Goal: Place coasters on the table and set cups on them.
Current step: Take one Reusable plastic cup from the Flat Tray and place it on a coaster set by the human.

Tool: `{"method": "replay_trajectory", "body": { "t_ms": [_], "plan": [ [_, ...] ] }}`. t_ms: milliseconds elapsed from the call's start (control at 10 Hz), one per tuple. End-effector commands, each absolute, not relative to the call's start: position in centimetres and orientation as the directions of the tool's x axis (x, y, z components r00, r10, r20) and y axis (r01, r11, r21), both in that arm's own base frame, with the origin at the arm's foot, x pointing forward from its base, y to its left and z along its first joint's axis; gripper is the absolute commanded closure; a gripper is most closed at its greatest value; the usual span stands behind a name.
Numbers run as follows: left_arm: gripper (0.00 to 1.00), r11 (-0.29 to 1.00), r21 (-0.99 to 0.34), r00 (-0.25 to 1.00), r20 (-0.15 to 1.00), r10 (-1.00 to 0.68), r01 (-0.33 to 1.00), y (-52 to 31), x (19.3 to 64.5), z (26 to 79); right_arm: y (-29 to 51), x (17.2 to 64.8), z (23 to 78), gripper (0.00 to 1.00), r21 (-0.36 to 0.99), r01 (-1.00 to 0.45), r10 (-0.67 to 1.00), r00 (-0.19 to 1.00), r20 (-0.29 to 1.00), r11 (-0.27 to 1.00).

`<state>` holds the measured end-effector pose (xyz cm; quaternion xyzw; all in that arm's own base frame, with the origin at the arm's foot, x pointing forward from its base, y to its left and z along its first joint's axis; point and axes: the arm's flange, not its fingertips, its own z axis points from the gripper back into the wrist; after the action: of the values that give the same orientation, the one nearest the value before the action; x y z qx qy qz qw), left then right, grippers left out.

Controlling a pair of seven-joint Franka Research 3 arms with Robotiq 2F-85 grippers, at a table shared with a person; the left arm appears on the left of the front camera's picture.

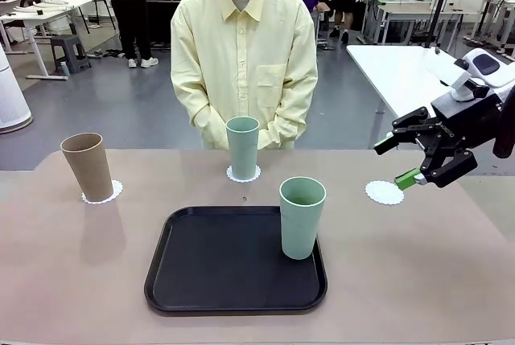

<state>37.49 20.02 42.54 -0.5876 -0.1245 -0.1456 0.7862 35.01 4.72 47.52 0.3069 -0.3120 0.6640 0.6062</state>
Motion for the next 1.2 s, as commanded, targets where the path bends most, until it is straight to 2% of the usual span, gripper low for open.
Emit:
{"method": "replay_trajectory", "body": {
  "t_ms": [0, 200, 500, 800, 1100],
  "plan": [
    [0.0, 0.273, -0.891, 0.931, 0.357, -0.07, 0.362, 19.9, 37.5, 42.8, 4.0, 36.6, 43.4, 0.0, -0.027, -0.997, 0.583, -0.063, 0.81, -0.07],
    [0.0, 0.273, -0.891, 0.931, 0.357, -0.07, 0.362, 19.9, 37.5, 42.8, 3.2, 38.2, 38.4, 0.0, 0.015, -0.999, 0.555, -0.014, 0.832, -0.048],
    [0.0, 0.273, -0.891, 0.931, 0.357, -0.07, 0.362, 19.9, 37.5, 42.8, 3.4, 39.2, 33.7, 0.0, 0.053, -0.995, 0.453, 0.007, 0.892, -0.089],
    [0.0, 0.273, -0.891, 0.931, 0.357, -0.07, 0.362, 19.9, 37.5, 42.8, 4.3, 40.1, 31.0, 0.0, 0.012, -0.995, 0.324, -0.021, 0.946, -0.101],
    [0.0, 0.273, -0.891, 0.931, 0.357, -0.07, 0.362, 19.9, 37.5, 42.8, 5.9, 40.2, 29.4, 0.0, 0.028, -0.994, 0.323, -0.008, 0.946, -0.105]
  ]
}}
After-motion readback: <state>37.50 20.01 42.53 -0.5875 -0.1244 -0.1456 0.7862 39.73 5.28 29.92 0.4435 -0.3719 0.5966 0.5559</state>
